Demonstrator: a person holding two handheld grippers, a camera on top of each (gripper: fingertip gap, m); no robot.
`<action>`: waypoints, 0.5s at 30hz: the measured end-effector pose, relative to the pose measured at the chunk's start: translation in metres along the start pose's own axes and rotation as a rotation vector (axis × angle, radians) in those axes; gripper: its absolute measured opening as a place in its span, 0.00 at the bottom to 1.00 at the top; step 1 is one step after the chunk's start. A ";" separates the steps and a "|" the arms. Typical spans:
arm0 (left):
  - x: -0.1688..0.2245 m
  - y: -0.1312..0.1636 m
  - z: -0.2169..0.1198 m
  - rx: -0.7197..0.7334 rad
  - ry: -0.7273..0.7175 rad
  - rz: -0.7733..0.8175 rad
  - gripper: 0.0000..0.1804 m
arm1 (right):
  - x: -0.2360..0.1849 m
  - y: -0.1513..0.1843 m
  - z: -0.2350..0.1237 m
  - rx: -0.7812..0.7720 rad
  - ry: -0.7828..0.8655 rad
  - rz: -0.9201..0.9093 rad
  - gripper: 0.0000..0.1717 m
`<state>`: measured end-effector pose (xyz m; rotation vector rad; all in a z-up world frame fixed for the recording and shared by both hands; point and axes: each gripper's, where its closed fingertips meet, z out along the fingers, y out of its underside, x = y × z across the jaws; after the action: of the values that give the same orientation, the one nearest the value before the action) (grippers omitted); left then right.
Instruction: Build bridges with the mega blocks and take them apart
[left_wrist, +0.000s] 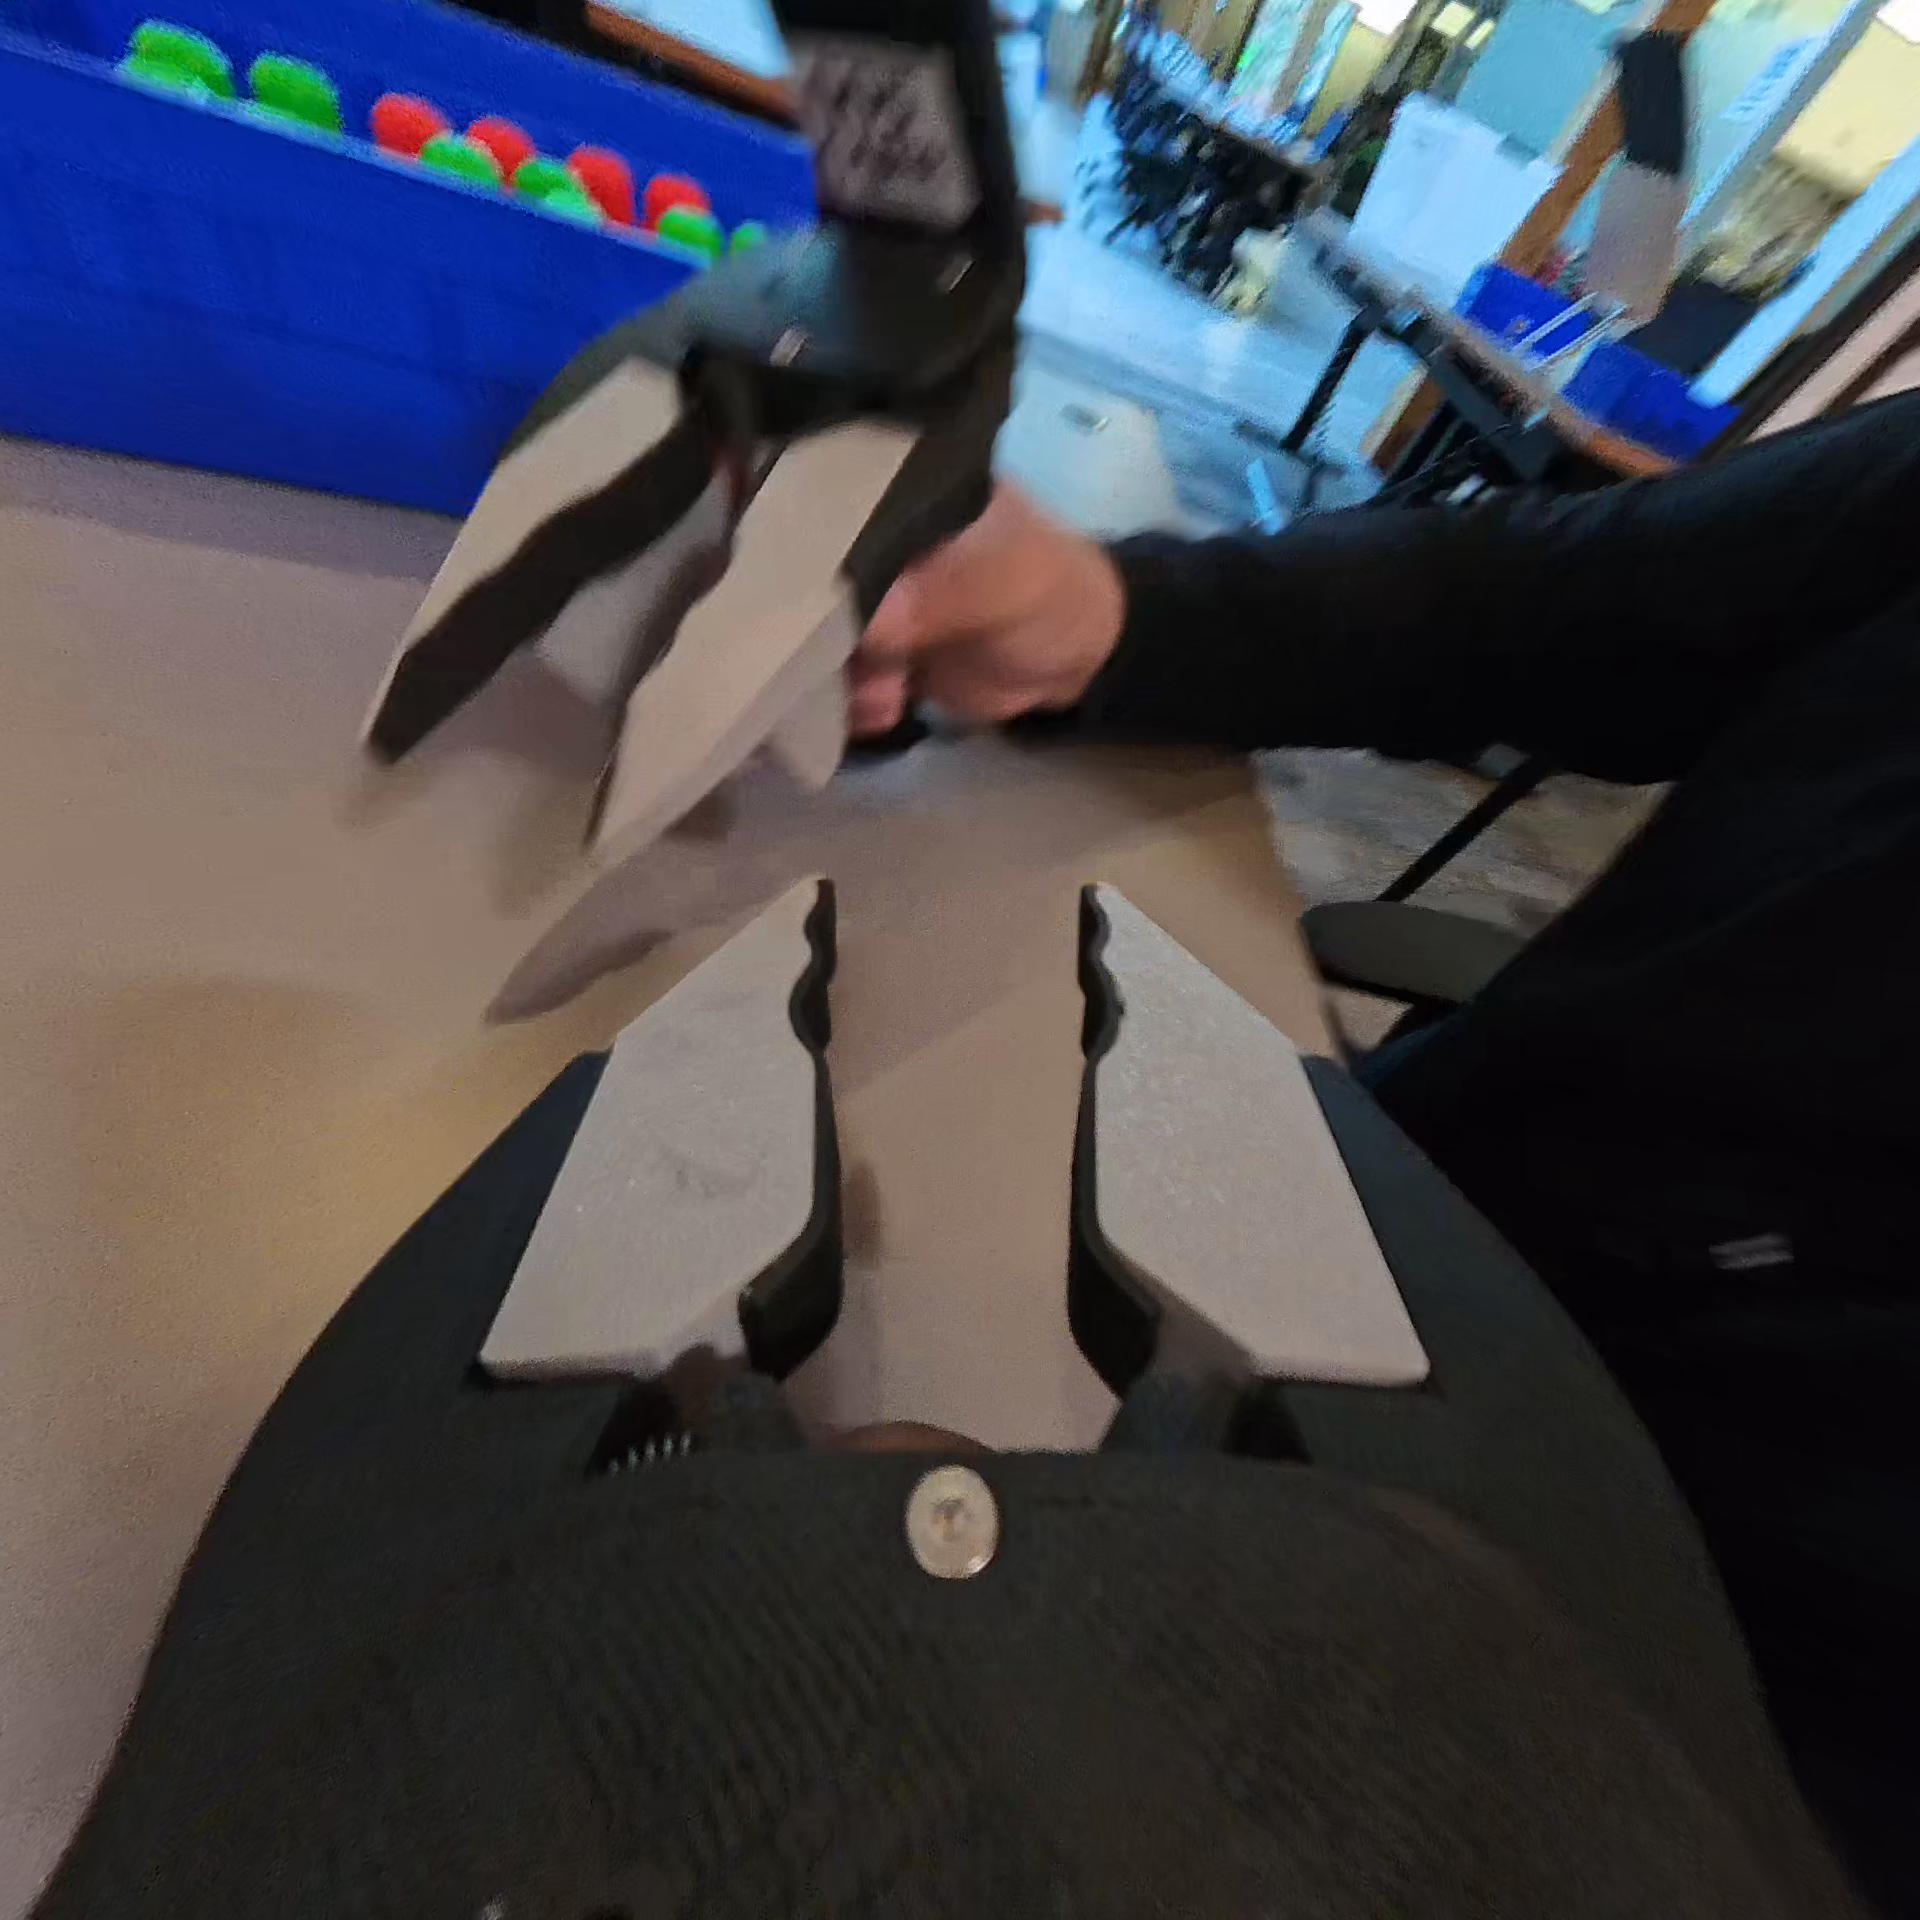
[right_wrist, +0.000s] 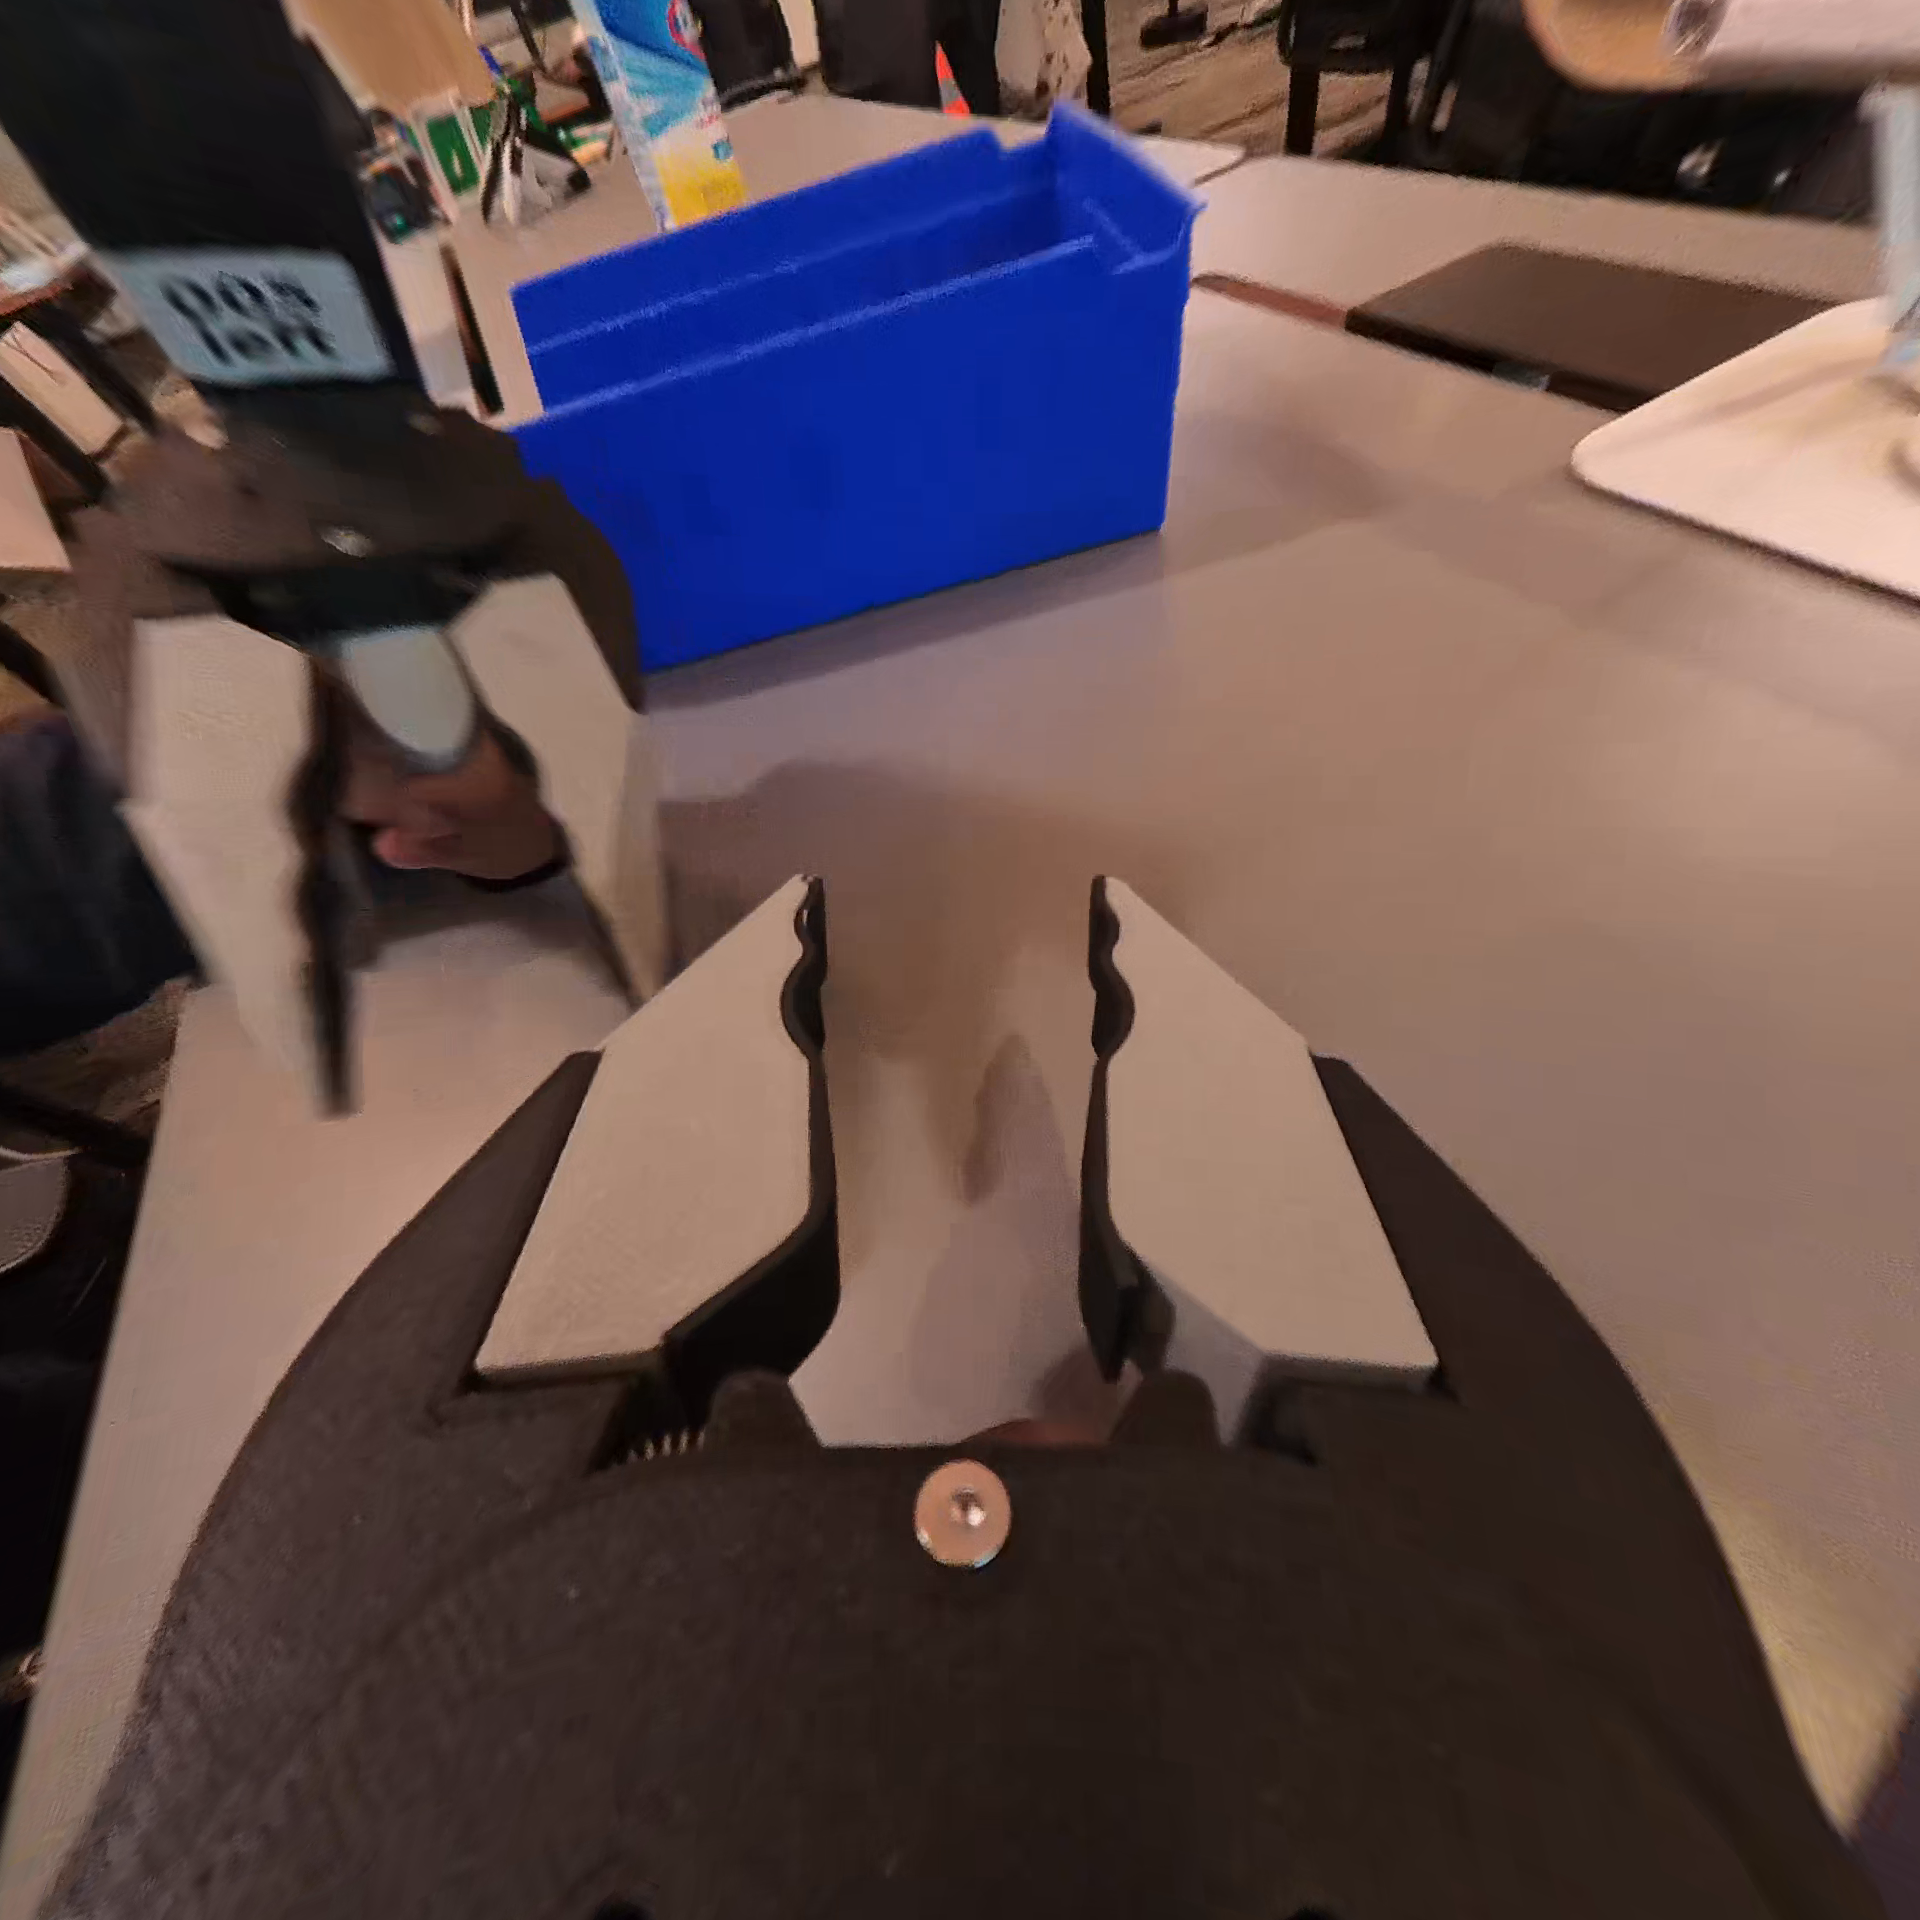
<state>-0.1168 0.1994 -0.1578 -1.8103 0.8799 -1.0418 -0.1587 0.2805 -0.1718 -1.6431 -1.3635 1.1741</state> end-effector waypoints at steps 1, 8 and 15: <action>0.013 -0.008 -0.006 0.042 0.050 -0.022 0.25 | -0.002 0.006 0.006 -0.014 -0.007 -0.012 0.28; 0.023 -0.089 -0.141 0.324 -0.148 -0.088 0.26 | -0.021 0.017 -0.004 -0.042 0.011 -0.183 0.27; -0.130 -0.052 -0.286 0.209 -0.883 -0.296 0.25 | -0.019 0.022 -0.004 -0.078 0.023 -0.174 0.28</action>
<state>-0.4194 0.2400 -0.0664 -1.9663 -0.0299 -0.3762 -0.1481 0.2571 -0.1866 -1.5511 -1.5212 1.0103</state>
